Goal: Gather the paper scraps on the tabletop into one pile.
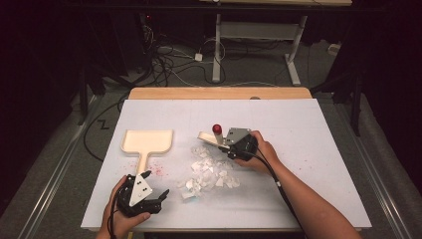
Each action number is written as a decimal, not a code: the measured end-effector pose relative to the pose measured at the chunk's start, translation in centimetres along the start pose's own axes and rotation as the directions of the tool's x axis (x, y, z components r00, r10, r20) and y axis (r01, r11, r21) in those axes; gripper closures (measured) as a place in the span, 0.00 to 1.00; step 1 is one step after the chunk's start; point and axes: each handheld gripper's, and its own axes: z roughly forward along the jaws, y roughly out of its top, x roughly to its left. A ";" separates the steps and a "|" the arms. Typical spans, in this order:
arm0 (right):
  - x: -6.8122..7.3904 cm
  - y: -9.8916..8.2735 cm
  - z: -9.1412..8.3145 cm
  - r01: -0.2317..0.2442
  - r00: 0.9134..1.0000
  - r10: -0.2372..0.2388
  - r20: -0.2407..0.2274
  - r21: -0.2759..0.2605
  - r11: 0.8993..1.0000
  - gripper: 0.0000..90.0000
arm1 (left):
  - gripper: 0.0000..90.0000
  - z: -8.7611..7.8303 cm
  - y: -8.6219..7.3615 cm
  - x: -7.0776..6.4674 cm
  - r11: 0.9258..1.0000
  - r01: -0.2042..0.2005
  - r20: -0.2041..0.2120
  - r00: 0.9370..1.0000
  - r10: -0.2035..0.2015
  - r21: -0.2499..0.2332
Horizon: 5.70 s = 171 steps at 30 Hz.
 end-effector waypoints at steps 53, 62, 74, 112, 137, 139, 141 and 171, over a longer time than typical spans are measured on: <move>0.7 -5.7 -7.3 -0.251 0.954 0.233 0.190 0.075 0.965 0.75 | 0.20 0.2 0.4 -0.7 0.999 -0.030 0.009 1.000 0.030 0.018; 4.2 -2.8 -6.3 -0.206 0.977 0.204 0.056 0.022 0.978 0.75 | 0.20 0.2 0.3 -0.5 0.999 -0.032 0.010 0.999 0.032 0.019; 3.7 -1.4 -8.2 -0.200 0.978 0.203 0.050 -0.061 0.978 0.75 | 0.20 0.2 0.3 -0.6 0.999 -0.030 0.010 1.000 0.030 0.022; 2.5 2.0 0.4 0.094 0.973 -0.117 -0.200 -0.119 0.988 0.75 | 0.20 0.1 -0.1 -0.5 0.999 -0.009 0.010 1.000 0.009 0.035; 0.7 0.4 -6.2 0.000 0.996 -0.021 -0.089 -0.238 0.971 0.75 | 0.20 0.2 0.0 -0.6 0.999 -0.011 0.008 1.000 0.011 0.035; 0.7 0.7 -6.6 -0.039 0.996 0.019 -0.088 -0.242 0.969 0.75 | 0.20 0.1 0.0 -0.5 0.999 -0.010 0.005 1.000 0.010 0.032; 1.1 1.1 -7.2 -0.077 0.993 0.052 -0.102 -0.258 0.963 0.75 | 0.20 -0.1 0.0 -0.4 1.000 -0.006 0.002 1.000 0.006 0.028; 10.8 3.3 -3.8 -0.297 0.907 0.263 -0.327 -0.056 0.953 0.75 | 0.20 -2.0 -0.5 1.3 0.994 0.092 -0.095 0.991 -0.096 -0.052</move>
